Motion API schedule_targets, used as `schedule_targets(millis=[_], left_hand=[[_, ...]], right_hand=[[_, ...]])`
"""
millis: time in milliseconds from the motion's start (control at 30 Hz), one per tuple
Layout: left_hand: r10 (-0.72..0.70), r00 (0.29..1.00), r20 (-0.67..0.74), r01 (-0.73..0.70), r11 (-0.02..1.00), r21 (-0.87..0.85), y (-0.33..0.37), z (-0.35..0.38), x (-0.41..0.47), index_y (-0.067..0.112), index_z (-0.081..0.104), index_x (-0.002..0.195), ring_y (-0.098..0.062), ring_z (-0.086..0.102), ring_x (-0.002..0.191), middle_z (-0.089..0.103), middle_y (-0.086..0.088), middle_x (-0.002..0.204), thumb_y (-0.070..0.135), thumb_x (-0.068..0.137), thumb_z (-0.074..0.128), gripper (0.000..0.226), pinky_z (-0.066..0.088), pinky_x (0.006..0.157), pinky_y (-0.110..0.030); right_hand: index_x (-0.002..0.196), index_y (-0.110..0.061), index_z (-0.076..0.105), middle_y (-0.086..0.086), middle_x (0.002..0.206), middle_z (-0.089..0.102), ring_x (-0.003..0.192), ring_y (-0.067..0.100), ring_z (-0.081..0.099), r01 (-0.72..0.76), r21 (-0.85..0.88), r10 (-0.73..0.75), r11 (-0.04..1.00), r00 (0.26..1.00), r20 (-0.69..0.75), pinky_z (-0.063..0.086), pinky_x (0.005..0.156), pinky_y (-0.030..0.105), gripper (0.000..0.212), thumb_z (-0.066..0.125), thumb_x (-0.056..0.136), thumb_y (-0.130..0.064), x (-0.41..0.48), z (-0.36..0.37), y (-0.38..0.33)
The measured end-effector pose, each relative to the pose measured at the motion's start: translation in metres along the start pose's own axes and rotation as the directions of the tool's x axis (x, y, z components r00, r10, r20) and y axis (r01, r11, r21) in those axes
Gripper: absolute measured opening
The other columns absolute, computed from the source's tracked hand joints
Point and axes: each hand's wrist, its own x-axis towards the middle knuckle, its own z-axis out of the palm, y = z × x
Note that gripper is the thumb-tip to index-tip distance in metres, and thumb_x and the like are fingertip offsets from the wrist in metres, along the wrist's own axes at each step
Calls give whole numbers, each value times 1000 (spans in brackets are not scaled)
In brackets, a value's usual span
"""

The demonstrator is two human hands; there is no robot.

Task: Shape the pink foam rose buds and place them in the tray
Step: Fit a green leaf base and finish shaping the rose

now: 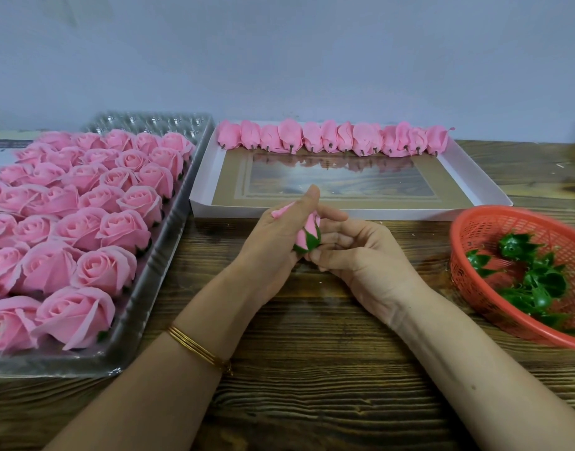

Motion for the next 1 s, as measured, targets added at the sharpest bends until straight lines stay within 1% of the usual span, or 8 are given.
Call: schedule_targets(millis=[167,367,500,600,667,767,833,1000], left_hand=[[-8,1000,-4,8,1000,15,-1,-1,0,12,77,84,-27,69,88,72,-20,91,49,85,56,42,56,88,-34],[-16,1000,-6,16,1000,17,-1,-1,1,13,77,84,-27,69,91,73,-19,92,49,87,55,42,53,91,-36],[-3,1000,-5,3,1000,6,-2,-2,1,11,77,86,-27,69,90,72,-21,92,48,88,56,43,53,90,-35],[2,1000,5,-2,1000,2,-2,-2,0,10,76,87,-25,69,88,72,-20,91,47,88,55,43,54,87,-31],[3,1000,2,-3,1000,-1,-1,-2,0,9,76,87,-26,69,87,72,-21,91,47,88,56,43,55,86,-30],[-3,1000,-9,3,1000,-5,-1,-2,0,9,76,86,-26,68,86,72,-20,89,46,87,57,42,56,84,-31],[-1,1000,-15,1,1000,4,-1,-2,0,10,76,83,-26,69,85,72,-19,88,46,86,57,41,57,87,-34],[3,1000,-27,-2,999,37,0,-1,0,11,76,83,-25,69,85,72,-18,87,48,85,57,42,57,84,-32]], right_hand=[[124,7,59,3,75,70,73,11,63,2,-24,-1,1000,1000,27,53,74,20,56,52,74,31,0,-1,-1],[122,4,61,4,77,72,73,7,66,8,-30,-8,1000,1000,27,54,83,22,57,50,74,32,-1,0,-1],[119,0,63,11,80,67,79,15,61,-1,-2,1,1000,1000,-1,46,98,34,61,46,73,35,-1,2,0],[120,1,63,4,71,69,75,10,65,-18,-3,18,1000,1000,10,52,87,27,62,44,73,35,-1,1,0],[122,4,61,1,68,68,74,10,63,-24,9,24,1000,1000,7,50,85,26,60,44,73,36,-1,1,0],[123,2,61,11,76,63,78,23,51,-32,53,33,998,999,-14,43,91,31,62,45,74,35,0,2,2],[126,3,59,17,82,57,81,26,48,-37,51,38,998,999,-9,46,88,29,63,45,74,35,0,2,2],[120,0,63,9,78,72,76,16,67,-31,56,29,998,999,36,55,70,23,59,51,70,30,2,1,0]])
